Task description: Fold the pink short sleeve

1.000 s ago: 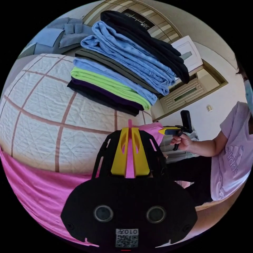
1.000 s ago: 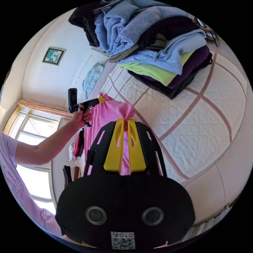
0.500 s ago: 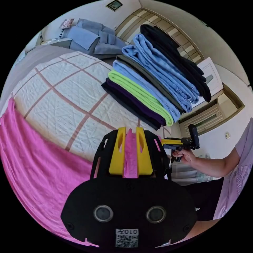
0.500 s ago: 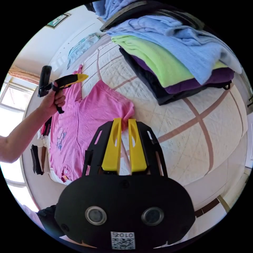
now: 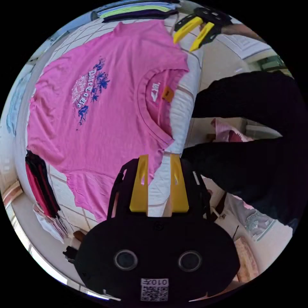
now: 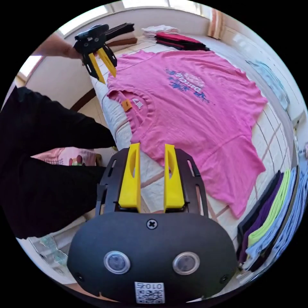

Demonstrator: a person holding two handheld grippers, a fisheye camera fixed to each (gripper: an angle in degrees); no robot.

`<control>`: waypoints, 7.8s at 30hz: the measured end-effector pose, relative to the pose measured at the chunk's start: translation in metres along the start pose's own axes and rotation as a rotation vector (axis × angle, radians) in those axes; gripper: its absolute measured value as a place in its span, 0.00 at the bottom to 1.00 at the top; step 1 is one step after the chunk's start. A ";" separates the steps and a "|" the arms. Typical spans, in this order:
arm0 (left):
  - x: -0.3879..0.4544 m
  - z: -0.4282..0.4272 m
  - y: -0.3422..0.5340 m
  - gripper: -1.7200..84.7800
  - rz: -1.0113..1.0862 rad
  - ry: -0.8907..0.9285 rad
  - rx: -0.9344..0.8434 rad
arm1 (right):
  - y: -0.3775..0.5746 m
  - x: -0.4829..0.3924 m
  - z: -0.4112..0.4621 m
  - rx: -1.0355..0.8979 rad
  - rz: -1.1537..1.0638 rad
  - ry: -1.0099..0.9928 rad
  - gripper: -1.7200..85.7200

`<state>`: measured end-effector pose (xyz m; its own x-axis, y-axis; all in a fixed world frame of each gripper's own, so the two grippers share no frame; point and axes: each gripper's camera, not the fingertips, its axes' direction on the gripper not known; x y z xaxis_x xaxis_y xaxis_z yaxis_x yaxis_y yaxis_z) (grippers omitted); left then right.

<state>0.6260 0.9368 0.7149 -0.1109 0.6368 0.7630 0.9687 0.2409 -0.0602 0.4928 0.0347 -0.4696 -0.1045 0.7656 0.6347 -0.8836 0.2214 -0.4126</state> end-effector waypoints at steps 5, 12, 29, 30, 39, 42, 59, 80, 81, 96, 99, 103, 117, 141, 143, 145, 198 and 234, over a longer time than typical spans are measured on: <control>0.023 0.016 0.017 0.11 0.224 -0.115 -0.036 | -0.040 -0.021 0.025 -0.166 -0.272 0.056 0.16; -0.025 0.006 0.019 0.04 0.164 -0.050 0.021 | -0.074 -0.019 0.007 -0.325 -0.336 0.125 0.07; -0.104 -0.041 0.072 0.05 -0.107 0.320 0.054 | -0.095 0.024 -0.051 -0.415 -0.068 -0.238 0.08; -0.114 -0.046 0.085 0.05 -0.160 0.450 0.097 | -0.094 0.030 -0.062 -0.392 -0.052 -0.321 0.08; -0.327 -0.170 0.148 0.08 -0.731 0.272 0.509 | -0.148 0.215 -0.185 0.245 0.293 -0.094 0.13; -0.444 -0.206 0.125 0.10 -0.809 0.096 0.557 | -0.180 0.326 -0.200 0.374 0.477 -0.005 0.13; -0.713 -0.215 0.076 0.08 -0.962 0.026 0.268 | -0.292 0.588 -0.163 0.263 0.779 -0.125 0.12; -0.712 -0.234 0.190 0.02 -1.048 0.069 0.437 | -0.333 0.623 -0.168 0.104 0.753 -0.001 0.07; -0.710 -0.235 0.188 0.03 -1.023 0.042 0.398 | -0.336 0.621 -0.167 0.119 0.735 0.003 0.09; -0.417 -0.246 0.281 0.03 -0.744 0.000 0.603 | -0.314 0.375 -0.161 0.228 0.565 -0.128 0.10; -0.384 -0.199 0.277 0.03 -0.701 0.056 0.488 | -0.332 0.359 -0.112 0.078 0.582 -0.078 0.08; -0.376 -0.187 0.304 0.04 -0.792 0.082 0.589 | -0.355 0.374 -0.102 0.040 0.680 -0.165 0.08; -0.111 -0.141 0.675 0.09 -1.614 0.179 0.609 | -0.635 0.099 -0.053 0.054 -0.239 -0.261 0.12; -0.041 -0.078 0.689 0.02 -1.548 0.381 0.886 | -0.813 -0.037 0.074 -0.369 -0.979 -0.337 0.06; -0.030 -0.117 0.666 0.02 -1.442 0.242 0.827 | -0.800 -0.030 0.054 -0.302 -1.027 -0.319 0.06; -0.017 -0.160 0.628 0.02 -1.290 0.111 0.748 | -0.773 -0.014 0.030 -0.227 -1.084 -0.292 0.06; 0.012 0.000 0.314 0.03 -0.811 0.246 0.373 | -0.368 0.090 0.113 -0.189 0.415 -0.221 0.06; -0.212 -0.069 -0.099 0.07 -0.218 0.361 0.630 | 0.139 0.108 0.006 0.428 1.434 0.072 0.11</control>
<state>0.5689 0.7278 0.6038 -0.1010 0.2734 0.9566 0.6109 0.7759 -0.1573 0.3555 0.1447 -0.4542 -0.9639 0.2041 -0.1708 -0.1175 -0.9023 -0.4147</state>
